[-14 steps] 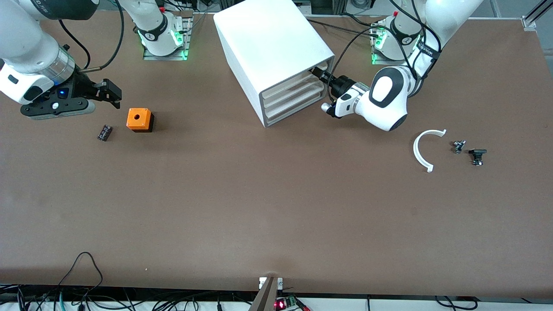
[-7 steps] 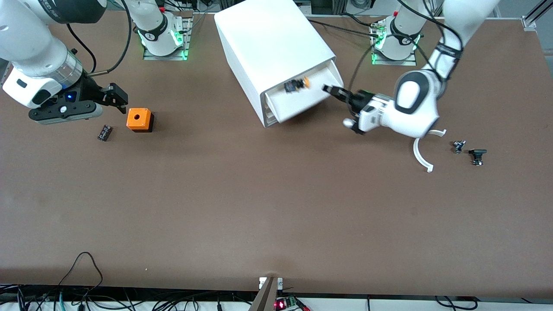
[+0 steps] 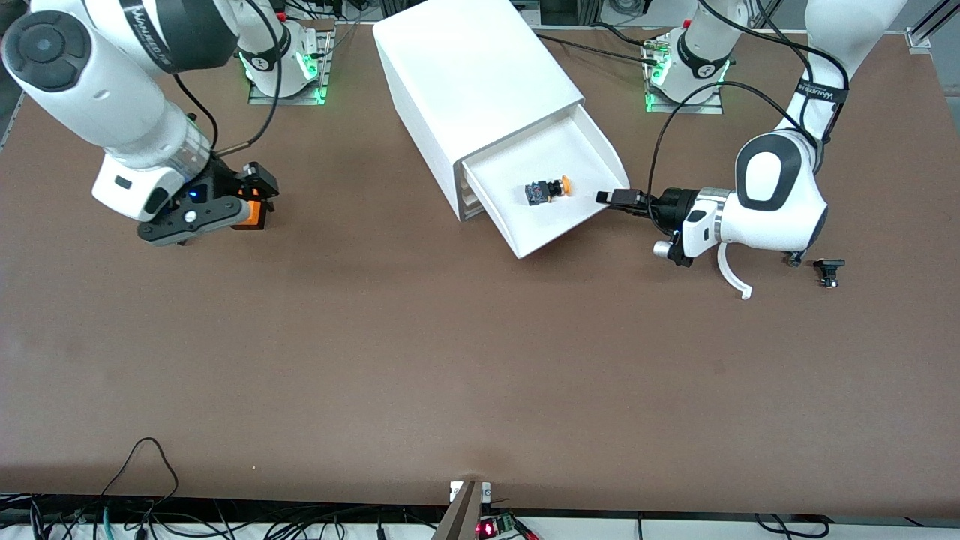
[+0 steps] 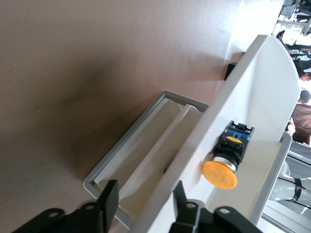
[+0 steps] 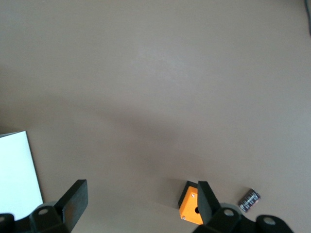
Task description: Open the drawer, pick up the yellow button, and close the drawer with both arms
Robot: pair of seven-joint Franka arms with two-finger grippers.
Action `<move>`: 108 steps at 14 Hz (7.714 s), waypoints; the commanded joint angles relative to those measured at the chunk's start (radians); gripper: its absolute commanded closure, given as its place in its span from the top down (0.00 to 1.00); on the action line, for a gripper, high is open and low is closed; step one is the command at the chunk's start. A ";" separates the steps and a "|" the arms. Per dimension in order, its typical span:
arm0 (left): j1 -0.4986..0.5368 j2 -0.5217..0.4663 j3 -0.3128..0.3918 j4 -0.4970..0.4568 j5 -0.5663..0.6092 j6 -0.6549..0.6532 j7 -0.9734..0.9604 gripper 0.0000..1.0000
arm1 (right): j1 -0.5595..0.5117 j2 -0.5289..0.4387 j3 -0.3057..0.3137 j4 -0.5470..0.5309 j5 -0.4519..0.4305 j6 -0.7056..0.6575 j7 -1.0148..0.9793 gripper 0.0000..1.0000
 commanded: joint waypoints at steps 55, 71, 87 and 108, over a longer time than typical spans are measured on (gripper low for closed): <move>0.121 -0.199 -0.045 0.490 0.865 -0.291 -0.558 1.00 | 0.692 0.431 -0.128 0.518 -0.236 0.199 -0.252 0.17; -0.224 -0.176 -0.062 -0.031 0.785 0.386 -1.183 1.00 | 0.105 0.291 -0.303 -0.066 0.002 0.243 -0.135 0.18; -0.192 -0.328 -0.413 -0.148 0.646 0.393 -1.167 1.00 | -0.136 0.368 -0.299 -0.439 -0.064 0.830 -0.365 1.00; -0.112 -0.286 0.263 0.496 0.864 -0.364 -0.420 1.00 | -0.063 0.209 -0.131 0.446 -0.094 -0.413 0.152 1.00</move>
